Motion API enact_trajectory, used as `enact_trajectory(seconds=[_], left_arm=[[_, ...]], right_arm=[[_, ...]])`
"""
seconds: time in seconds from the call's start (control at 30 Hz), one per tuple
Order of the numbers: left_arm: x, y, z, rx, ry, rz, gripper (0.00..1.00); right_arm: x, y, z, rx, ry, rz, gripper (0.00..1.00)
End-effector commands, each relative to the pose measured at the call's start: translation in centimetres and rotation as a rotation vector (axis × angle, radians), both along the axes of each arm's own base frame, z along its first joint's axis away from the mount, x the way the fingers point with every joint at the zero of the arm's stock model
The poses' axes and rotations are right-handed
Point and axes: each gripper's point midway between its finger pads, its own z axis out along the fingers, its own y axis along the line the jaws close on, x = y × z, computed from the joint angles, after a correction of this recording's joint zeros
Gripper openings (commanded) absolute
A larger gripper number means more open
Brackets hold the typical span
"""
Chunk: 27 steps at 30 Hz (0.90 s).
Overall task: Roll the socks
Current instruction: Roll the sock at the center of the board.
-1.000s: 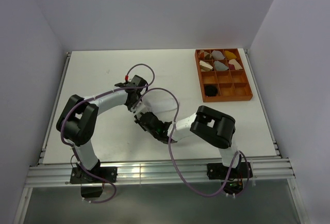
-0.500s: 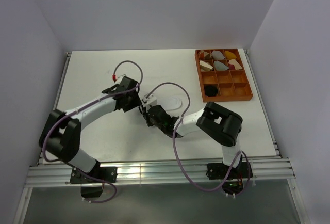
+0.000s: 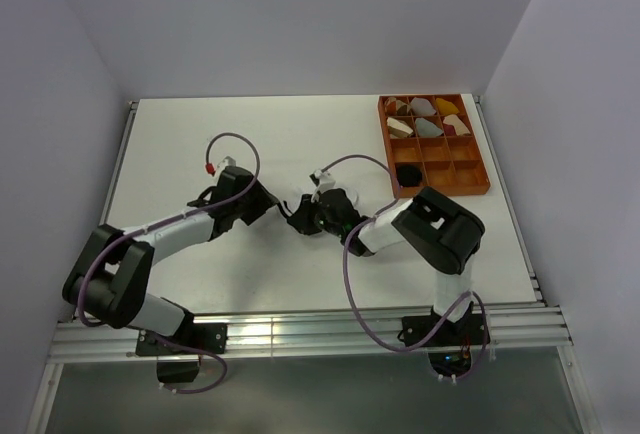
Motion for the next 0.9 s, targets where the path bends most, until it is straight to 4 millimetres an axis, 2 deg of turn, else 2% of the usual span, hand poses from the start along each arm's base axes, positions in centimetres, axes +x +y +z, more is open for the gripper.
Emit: enact_trajectory(seconds=[0.0,0.17,0.37,0.47,0.73,0.87], left_arm=[[1.6,-2.5,1.6,-0.122,-0.090,-0.044,0.56],[1.7,-3.0,0.9,-0.139,-0.093,-0.061,0.57],[1.0,-3.3,-1.1,-0.137,-0.048,-0.076,0.57],[0.8,-3.3,-2.7,-0.106,-0.010,-0.077,0.57],[0.8,-3.2,-4.2,-0.094,0.002,-0.068,0.57],[0.7,-3.3,-4.9,-0.083,0.012,-0.078,0.53]], right_arm=[[-1.2,-0.8,-1.8,0.106,0.194,0.015,0.00],[-1.0,-1.3,-2.5,0.168,0.269,0.019,0.00],[-0.9,-1.3,-2.9,0.220,0.352,0.013,0.00],[-1.0,-1.2,-3.2,0.241,0.389,0.018,0.00],[-1.0,-1.4,-3.4,0.255,0.418,0.010,0.00],[-1.0,-1.5,-3.6,0.269,0.435,0.007,0.00]])
